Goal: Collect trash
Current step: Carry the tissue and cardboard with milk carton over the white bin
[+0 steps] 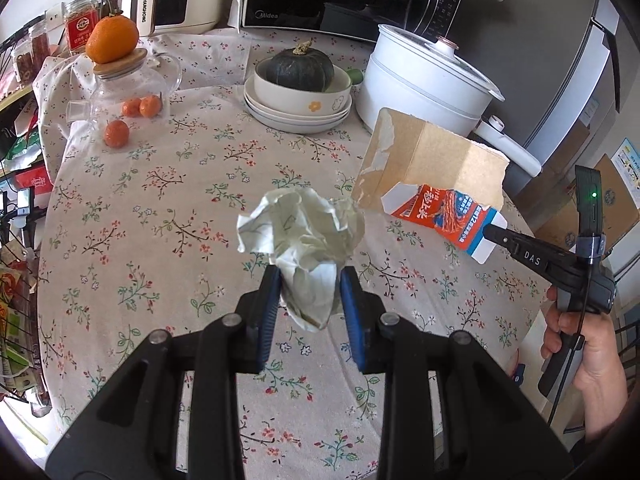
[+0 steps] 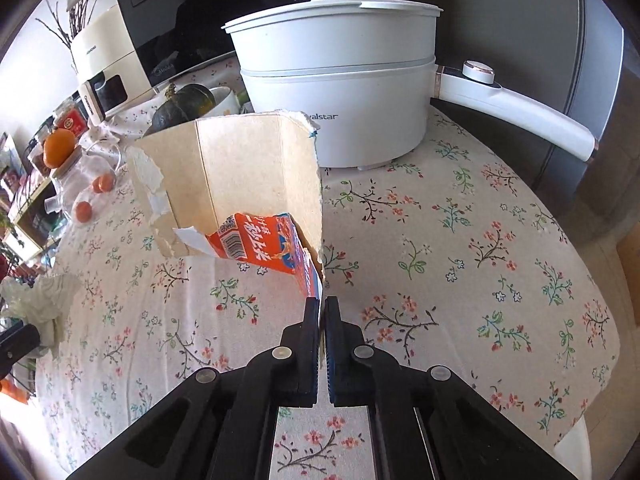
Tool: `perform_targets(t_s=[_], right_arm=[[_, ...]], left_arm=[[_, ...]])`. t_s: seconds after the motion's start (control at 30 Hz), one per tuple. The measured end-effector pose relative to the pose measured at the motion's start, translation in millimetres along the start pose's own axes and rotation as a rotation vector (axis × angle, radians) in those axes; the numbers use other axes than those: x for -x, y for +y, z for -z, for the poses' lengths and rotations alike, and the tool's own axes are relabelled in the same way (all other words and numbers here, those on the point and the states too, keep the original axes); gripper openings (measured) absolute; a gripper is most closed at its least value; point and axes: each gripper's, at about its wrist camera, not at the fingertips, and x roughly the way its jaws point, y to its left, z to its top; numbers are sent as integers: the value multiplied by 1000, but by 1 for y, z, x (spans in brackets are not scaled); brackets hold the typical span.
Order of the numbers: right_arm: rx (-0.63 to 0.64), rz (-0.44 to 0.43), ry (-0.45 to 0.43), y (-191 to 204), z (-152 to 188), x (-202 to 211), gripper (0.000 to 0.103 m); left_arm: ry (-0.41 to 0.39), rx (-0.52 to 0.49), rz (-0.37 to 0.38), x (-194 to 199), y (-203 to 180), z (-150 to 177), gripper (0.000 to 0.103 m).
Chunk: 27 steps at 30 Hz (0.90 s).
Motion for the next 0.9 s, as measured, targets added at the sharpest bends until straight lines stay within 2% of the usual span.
perform_targets(t_s=[0.2, 0.33, 0.57, 0.9], right_arm=[[15, 42, -14, -1, 13, 53, 3], [15, 68, -14, -8, 31, 82, 3], [-1, 87, -63, -26, 63, 132, 3], [32, 132, -96, -50, 95, 178, 3]], left_arm=[[-16, -43, 14, 12, -13, 4, 33], [-17, -63, 27, 19, -24, 11, 33], [-19, -133, 74, 33, -57, 28, 33], [-15, -266, 120, 40, -103, 54, 33]])
